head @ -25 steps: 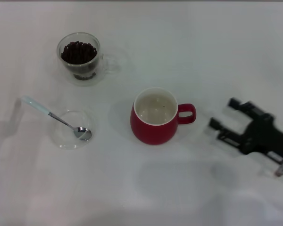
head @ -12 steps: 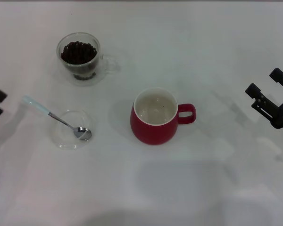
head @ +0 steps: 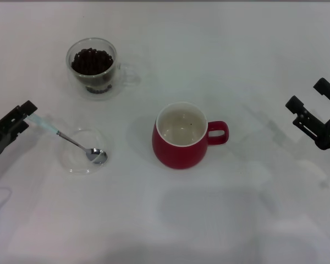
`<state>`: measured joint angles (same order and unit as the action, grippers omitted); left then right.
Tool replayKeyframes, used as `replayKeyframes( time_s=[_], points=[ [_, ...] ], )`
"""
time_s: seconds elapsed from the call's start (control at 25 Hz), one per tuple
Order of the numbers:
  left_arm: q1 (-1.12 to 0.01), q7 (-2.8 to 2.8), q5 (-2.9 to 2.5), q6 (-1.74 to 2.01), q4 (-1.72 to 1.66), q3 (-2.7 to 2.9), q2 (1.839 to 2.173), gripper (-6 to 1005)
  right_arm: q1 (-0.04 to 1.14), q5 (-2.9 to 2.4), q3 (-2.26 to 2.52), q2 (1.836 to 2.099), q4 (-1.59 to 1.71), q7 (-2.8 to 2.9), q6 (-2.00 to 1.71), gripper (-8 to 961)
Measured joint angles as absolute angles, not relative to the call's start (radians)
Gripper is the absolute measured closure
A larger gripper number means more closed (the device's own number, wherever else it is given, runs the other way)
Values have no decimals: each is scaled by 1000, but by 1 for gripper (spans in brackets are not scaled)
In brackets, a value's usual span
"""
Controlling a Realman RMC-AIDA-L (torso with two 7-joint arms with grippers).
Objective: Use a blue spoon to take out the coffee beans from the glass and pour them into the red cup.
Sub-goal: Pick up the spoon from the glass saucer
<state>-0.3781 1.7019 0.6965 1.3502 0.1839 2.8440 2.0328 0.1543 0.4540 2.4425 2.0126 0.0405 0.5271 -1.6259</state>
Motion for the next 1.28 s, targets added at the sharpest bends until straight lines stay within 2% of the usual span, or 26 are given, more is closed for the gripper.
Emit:
replayKeyframes(
  time_s=[0.32,0.52,1.12,1.28],
  points=[
    [-430,1689,654,1295,176,2845,2052,168,153,451,2446,2013,40,527,-1624,108],
    [-436,1684,637,1284,179,2845,2065,259,151,448,2449,2013,41,528,-1621,108],
    [-413,1630,664,1285,178,2844,2064,543,147,446,2453,2013,41,534,-1620,109],
    [-412,1621,667,1287,180,2844,2065,735,147,446,2453,2013,41,534,-1620,109]
  ],
)
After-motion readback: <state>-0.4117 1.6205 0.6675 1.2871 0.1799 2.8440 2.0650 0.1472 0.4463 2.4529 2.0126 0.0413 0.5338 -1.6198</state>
